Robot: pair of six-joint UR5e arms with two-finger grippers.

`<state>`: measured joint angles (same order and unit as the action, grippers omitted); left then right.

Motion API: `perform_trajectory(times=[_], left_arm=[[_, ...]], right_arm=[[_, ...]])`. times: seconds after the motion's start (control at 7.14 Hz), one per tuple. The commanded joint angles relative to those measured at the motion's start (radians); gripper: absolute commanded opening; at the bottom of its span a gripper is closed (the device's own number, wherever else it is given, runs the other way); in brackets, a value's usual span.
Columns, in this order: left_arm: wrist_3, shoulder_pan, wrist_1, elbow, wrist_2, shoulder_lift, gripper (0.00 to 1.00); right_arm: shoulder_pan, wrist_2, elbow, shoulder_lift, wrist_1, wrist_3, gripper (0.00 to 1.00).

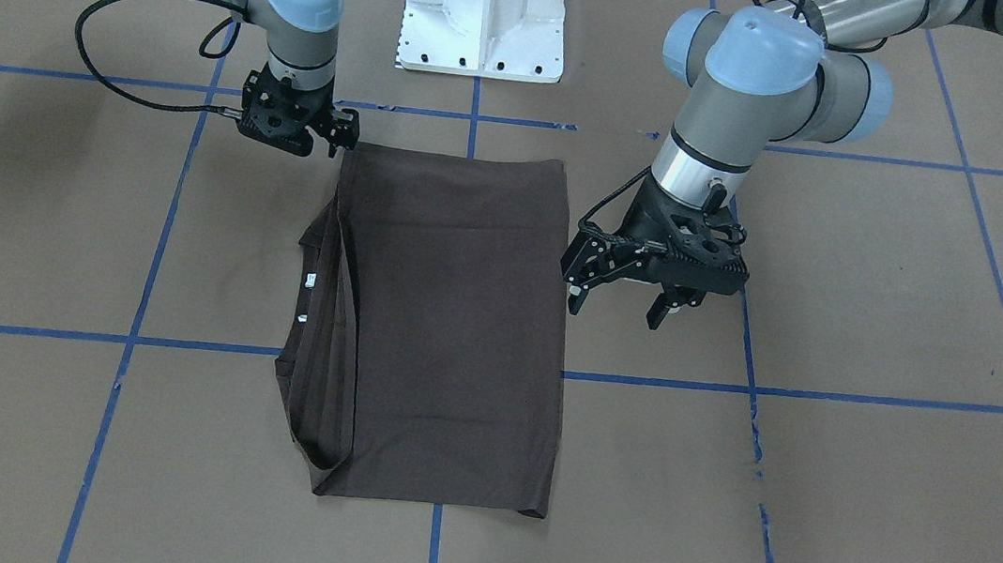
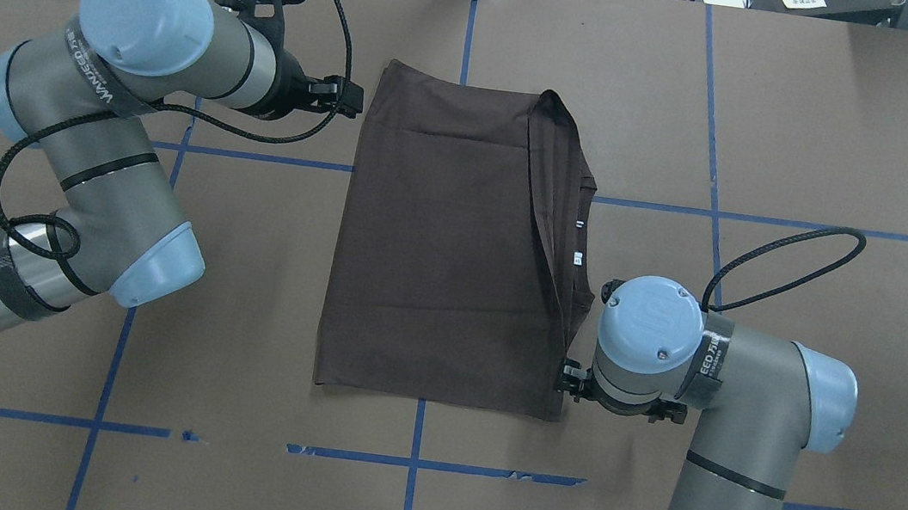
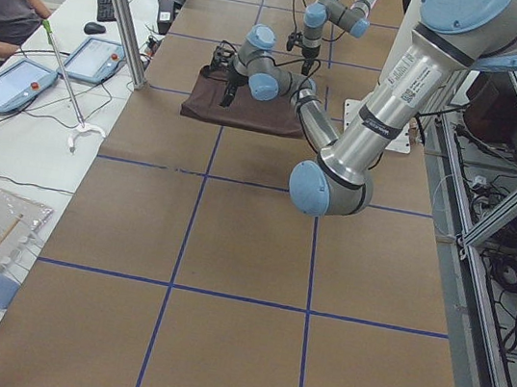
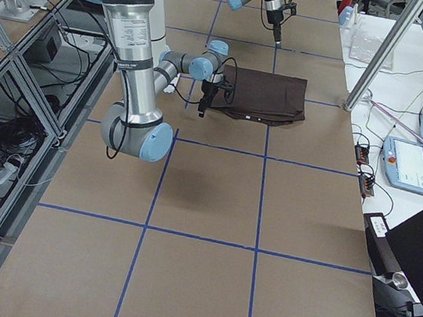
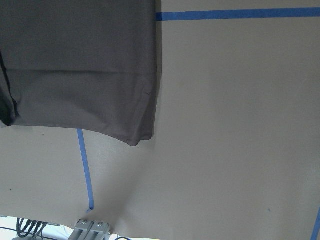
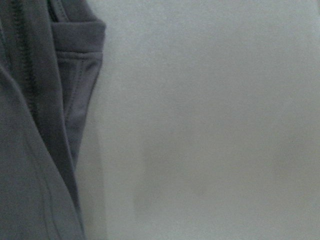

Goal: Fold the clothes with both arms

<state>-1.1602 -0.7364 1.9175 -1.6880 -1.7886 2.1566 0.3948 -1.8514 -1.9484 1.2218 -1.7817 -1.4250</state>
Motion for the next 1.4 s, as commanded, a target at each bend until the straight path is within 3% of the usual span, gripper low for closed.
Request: perform_trajectory(times=[0.0,0.14,0.56,0.84,0.98,1.26], left_arm=[[-0.004,0.002,0.000,0.001,-0.002,0.000,1.00],[-0.004,0.008,0.000,-0.004,-0.002,0.002,1.00],[0.002,0.006,-0.005,-0.015,-0.003,0.000,1.00],[0.005,0.005,-0.002,-0.030,-0.012,0.000,1.00],[0.005,-0.009,-0.002,-0.033,-0.059,0.002,1.00],[0.005,-0.009,-0.002,-0.033,-0.061,0.002,1.00]], right_arm=[[0.045,0.001,-0.020,-0.031,-0.005,0.001,1.00],[0.083,0.004,0.014,-0.092,-0.007,0.055,1.00],[0.182,0.006,0.274,-0.299,0.004,0.165,1.00],[0.228,0.004,0.482,-0.384,0.159,0.192,1.00],[0.231,0.004,0.559,-0.413,0.178,0.211,1.00],[0.231,-0.029,0.578,-0.420,0.174,0.215,1.00]])
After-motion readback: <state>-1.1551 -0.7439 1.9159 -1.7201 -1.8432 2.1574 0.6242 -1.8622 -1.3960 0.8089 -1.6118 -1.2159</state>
